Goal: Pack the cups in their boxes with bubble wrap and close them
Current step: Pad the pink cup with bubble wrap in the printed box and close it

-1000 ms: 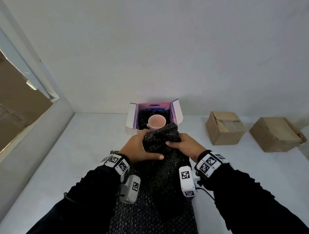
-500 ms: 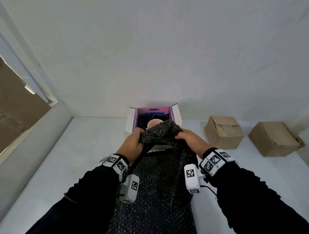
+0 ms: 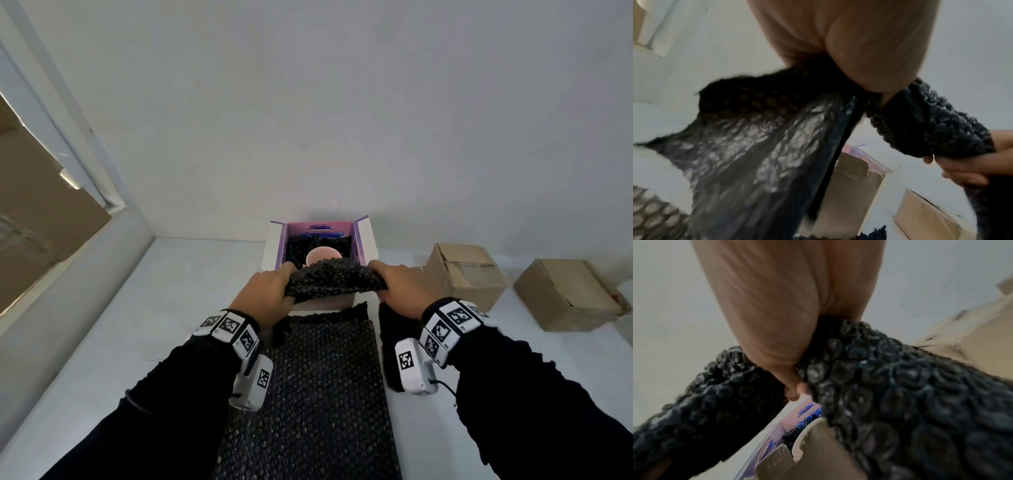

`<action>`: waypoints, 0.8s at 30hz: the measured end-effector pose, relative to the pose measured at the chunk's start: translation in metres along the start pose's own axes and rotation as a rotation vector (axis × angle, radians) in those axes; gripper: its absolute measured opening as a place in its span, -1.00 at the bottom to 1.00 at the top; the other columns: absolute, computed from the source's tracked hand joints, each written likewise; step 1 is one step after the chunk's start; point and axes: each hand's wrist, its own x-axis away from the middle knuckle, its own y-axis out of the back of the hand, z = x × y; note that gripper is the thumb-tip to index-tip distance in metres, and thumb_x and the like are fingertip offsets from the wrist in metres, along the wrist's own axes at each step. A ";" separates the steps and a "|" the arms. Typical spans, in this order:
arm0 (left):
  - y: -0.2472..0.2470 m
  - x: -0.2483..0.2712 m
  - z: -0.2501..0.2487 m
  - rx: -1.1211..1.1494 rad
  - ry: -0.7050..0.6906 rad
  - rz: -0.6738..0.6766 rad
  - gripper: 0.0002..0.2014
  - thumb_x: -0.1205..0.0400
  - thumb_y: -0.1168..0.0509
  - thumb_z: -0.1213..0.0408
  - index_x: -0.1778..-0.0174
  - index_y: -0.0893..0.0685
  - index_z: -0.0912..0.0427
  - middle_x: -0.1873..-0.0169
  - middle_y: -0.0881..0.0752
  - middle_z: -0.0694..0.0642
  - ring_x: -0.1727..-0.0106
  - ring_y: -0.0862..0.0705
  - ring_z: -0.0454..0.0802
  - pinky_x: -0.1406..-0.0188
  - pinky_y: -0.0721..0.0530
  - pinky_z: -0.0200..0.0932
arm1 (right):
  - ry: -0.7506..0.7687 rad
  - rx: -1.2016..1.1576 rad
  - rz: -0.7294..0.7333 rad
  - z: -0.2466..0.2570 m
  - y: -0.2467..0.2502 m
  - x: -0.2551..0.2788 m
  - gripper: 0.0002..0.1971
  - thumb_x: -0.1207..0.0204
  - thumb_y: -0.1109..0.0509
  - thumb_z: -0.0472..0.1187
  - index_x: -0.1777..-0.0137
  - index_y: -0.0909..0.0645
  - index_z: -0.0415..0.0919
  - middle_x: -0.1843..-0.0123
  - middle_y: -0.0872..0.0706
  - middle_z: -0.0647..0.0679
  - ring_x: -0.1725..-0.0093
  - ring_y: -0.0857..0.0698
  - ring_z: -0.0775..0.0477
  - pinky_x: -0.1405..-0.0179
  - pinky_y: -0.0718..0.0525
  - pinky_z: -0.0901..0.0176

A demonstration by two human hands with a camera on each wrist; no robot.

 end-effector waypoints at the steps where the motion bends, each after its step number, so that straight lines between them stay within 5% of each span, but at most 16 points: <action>1: 0.001 0.001 0.000 -0.021 -0.024 -0.038 -0.51 -0.48 -0.11 -0.22 -0.06 -0.48 0.13 0.29 -0.69 0.07 0.25 -0.66 0.11 0.27 -0.54 -0.01 | 0.007 0.029 -0.041 0.001 0.006 0.000 -0.79 -0.58 -0.29 -0.05 -0.18 -0.44 0.03 0.08 -0.71 0.02 -0.03 -0.69 -0.19 0.00 -0.35 0.04; 3: 0.004 0.000 0.000 0.023 -0.019 -0.087 -0.41 -0.51 0.03 -0.39 -0.12 -0.48 0.05 0.26 -0.63 -0.05 0.21 -0.60 0.00 0.14 -0.48 -0.03 | 0.023 0.007 -0.108 0.002 0.021 0.001 -0.63 -0.52 -0.29 0.24 -0.18 -0.39 0.07 0.13 -0.64 0.10 0.05 -0.64 -0.10 -0.10 -0.34 -0.04; 5: 0.008 -0.008 0.000 0.055 0.010 -0.152 -0.44 -0.55 0.13 -0.27 -0.20 -0.49 0.03 0.17 -0.58 -0.06 0.02 -0.56 0.05 -0.03 -0.37 0.01 | 0.015 -0.051 -0.146 0.002 0.034 -0.005 -0.56 -0.52 -0.14 0.34 -0.24 -0.39 0.09 0.06 -0.61 0.07 -0.02 -0.54 -0.06 -0.21 -0.30 -0.11; 8: 0.013 -0.026 -0.004 -0.063 0.026 -0.356 -0.63 -0.57 0.01 0.02 -0.21 -0.53 0.00 0.13 -0.55 -0.15 -0.08 -0.44 0.05 -0.03 -0.24 0.00 | 0.023 0.043 -0.285 0.000 0.048 -0.024 -0.52 -0.53 0.13 0.12 -0.35 -0.42 0.10 -0.12 -0.55 0.01 -0.21 -0.45 -0.09 -0.26 -0.18 -0.13; 10: 0.013 -0.040 -0.008 -0.039 0.046 -0.429 -0.71 -0.60 -0.13 0.21 -0.23 -0.54 -0.07 0.07 -0.53 -0.23 -0.09 -0.36 0.00 -0.02 -0.23 -0.01 | 0.069 0.200 -0.418 -0.001 0.055 -0.039 -0.53 -0.52 0.08 0.00 -0.34 -0.48 0.08 -0.13 -0.52 0.01 -0.19 -0.42 -0.11 -0.23 -0.18 -0.14; 12: 0.009 -0.054 -0.010 0.135 0.010 -0.455 -0.69 -0.58 -0.20 0.40 -0.22 -0.58 0.05 -0.03 -0.55 -0.08 -0.10 -0.40 0.01 -0.10 -0.37 -0.07 | 0.125 0.299 -0.515 0.002 0.058 -0.053 -0.58 -0.49 -0.03 -0.06 -0.29 -0.53 0.08 -0.09 -0.53 0.00 -0.15 -0.43 -0.15 -0.17 -0.20 -0.14; 14: 0.003 -0.065 -0.010 0.338 0.001 -0.488 -0.69 -0.52 -0.23 0.58 -0.13 -0.59 0.20 -0.06 -0.52 0.10 -0.07 -0.49 -0.02 -0.11 -0.44 -0.38 | 0.175 0.315 -0.601 0.007 0.060 -0.066 -0.62 -0.45 -0.15 -0.13 -0.24 -0.57 0.08 -0.07 -0.54 -0.01 -0.13 -0.45 -0.18 -0.13 -0.22 -0.14; 16: -0.007 -0.074 -0.011 0.458 0.054 -0.488 -0.71 -0.51 -0.26 0.59 -0.05 -0.56 0.17 -0.03 -0.55 0.13 0.00 -0.55 -0.03 -0.02 -0.49 -0.42 | 0.217 0.307 -0.651 0.011 0.058 -0.077 -0.64 -0.42 -0.27 -0.22 -0.20 -0.61 0.09 -0.06 -0.55 -0.02 -0.12 -0.47 -0.20 -0.13 -0.23 -0.13; 19: -0.025 -0.081 -0.009 0.599 0.168 -0.401 -0.77 -0.54 -0.28 0.48 -0.05 -0.53 0.13 0.05 -0.68 0.14 0.04 -0.67 0.03 0.11 -0.60 -0.16 | 0.246 0.299 -0.638 0.014 0.044 -0.091 -0.62 -0.40 -0.33 -0.30 -0.15 -0.65 0.10 -0.03 -0.57 -0.01 -0.09 -0.50 -0.20 -0.12 -0.25 -0.13; 24: -0.043 -0.082 0.009 0.095 0.164 -0.211 -0.64 -0.42 -0.29 0.52 -0.12 -0.50 0.22 0.29 -0.70 0.23 0.26 -0.63 0.25 0.39 -0.40 -0.05 | 0.258 0.323 -0.438 0.009 0.006 -0.108 -0.66 -0.27 -0.46 -0.37 0.01 -0.74 0.04 0.05 -0.62 -0.03 -0.02 -0.54 -0.22 -0.10 -0.24 -0.13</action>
